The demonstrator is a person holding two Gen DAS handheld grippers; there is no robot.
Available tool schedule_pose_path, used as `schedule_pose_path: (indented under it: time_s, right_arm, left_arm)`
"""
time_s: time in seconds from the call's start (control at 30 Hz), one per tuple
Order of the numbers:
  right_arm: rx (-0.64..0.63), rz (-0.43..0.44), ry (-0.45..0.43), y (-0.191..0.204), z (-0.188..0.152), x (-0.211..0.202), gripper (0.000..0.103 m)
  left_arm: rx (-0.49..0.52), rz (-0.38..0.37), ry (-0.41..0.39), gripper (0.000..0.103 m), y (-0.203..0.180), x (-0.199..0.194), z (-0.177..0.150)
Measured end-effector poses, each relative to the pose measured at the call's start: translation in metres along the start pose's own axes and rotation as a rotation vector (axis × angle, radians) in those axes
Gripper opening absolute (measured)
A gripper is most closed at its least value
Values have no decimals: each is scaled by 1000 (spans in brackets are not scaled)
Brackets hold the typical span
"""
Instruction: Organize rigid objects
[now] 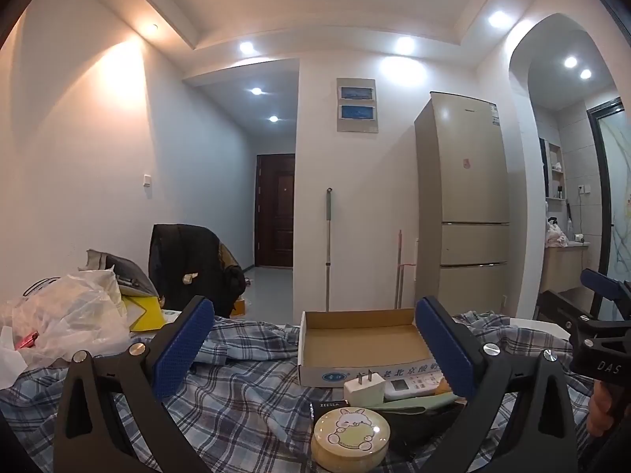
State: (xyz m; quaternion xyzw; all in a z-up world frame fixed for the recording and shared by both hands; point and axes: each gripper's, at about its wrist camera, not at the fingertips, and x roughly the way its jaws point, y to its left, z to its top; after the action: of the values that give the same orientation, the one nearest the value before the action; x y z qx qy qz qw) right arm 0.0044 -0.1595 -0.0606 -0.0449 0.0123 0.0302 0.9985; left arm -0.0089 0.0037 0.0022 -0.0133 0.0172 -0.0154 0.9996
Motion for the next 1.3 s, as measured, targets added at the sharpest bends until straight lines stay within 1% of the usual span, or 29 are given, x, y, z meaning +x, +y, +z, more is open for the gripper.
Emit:
schedule_pose_path:
  time_s: [0.13,0.33,0.6,1.3]
  right_arm:
    - [4,0,8,-1,1,6,103]
    - [-8,1,0,0,0,6,103]
    - [3,-20,10,-2,1,6,103]
    - [-3,-16,13,0,1,8,103]
  left_arm:
    - [16,5,5,103,-5,0,1]
    - [4,9,14,103,-1,1,0]
    - [8,17,16,103,-2,2,-1]
    - [10,17,15,103,-2,2,-1]
